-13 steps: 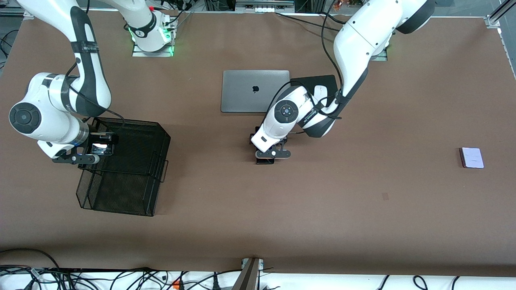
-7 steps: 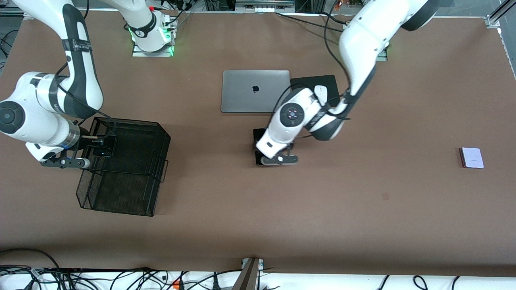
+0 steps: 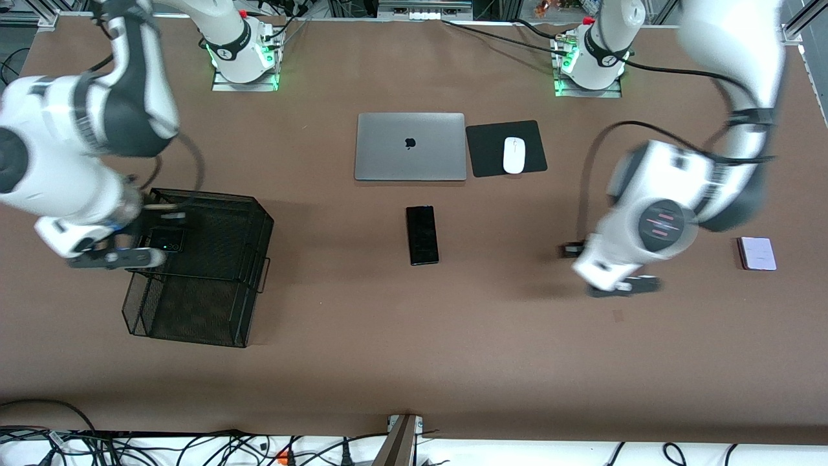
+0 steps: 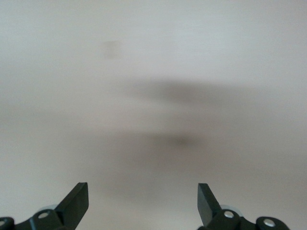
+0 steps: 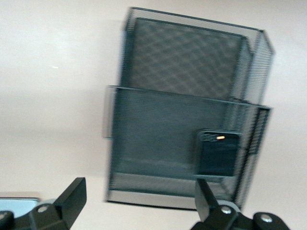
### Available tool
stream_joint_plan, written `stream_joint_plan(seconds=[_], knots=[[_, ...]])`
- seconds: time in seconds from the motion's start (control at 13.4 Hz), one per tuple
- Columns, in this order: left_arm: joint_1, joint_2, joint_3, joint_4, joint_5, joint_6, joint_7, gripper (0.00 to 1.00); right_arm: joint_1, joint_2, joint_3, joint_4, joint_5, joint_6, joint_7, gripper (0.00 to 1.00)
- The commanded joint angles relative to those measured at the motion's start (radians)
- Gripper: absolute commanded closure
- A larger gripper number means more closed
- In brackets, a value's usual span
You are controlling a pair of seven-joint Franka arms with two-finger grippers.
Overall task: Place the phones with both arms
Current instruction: 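Release the flip phone in the basket while the left gripper reaches the white phone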
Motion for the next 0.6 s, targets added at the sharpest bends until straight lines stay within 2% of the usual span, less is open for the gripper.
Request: stream_joint_plan(seconds=[0.0,0.15,0.3,0.37,0.52], knots=[[0.188,-0.021,-0.019,-0.038,0.029,-0.023,0.205,0.0,0.163,0.018,-0.003,0.012,0.009,-0.002,0.21,0.0],[0.327,-0.019,-0.019,-0.076,0.03,0.004,0.399,0.0,0.263,0.069,0.043,0.033,0.009,0.052,0.316,0.0],[0.439,-0.018,-0.018,-0.116,0.032,0.079,0.502,0.0,0.31,0.167,0.12,0.143,0.007,0.074,0.448,0.0],[0.487,-0.012,-0.018,-0.139,0.032,0.134,0.56,0.0,0.313,0.223,0.166,0.224,0.009,0.072,0.486,0.0],[0.61,-0.001,-0.018,-0.225,0.033,0.329,0.718,0.0,0.314,0.313,0.244,0.33,0.015,0.087,0.532,0.0]])
